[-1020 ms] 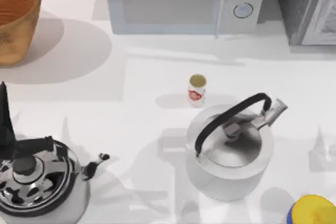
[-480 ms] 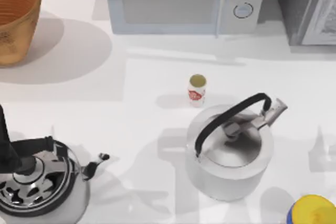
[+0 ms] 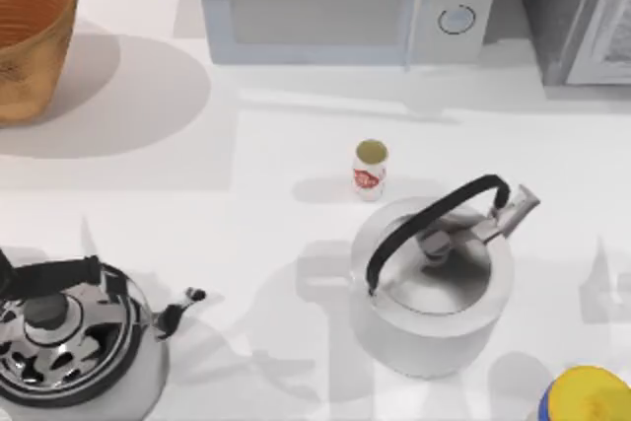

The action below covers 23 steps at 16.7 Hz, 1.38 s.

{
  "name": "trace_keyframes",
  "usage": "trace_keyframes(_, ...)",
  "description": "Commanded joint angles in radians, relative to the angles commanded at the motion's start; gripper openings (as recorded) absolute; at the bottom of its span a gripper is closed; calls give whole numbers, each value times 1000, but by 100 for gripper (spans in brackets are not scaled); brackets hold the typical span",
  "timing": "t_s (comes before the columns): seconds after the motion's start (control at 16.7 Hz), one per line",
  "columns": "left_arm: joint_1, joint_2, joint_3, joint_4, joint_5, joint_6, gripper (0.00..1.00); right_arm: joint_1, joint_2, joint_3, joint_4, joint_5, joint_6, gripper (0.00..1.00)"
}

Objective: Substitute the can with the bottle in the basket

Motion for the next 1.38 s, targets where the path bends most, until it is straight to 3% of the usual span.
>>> trace_keyframes(0.36,207,433,42,439,115,53,100,0,0,0,0,0,0,100)
trace_keyframes(0.84,456,1095,82,1045,389,131,100,0,0,0,0,0,0,100)
trace_keyframes(1.14,533,1424,18,1214,559,157,100,0,0,0,0,0,0,100)
trace_keyframes(1.38,555,1510,-26,1247,621,165,100,0,0,0,0,0,0,100)
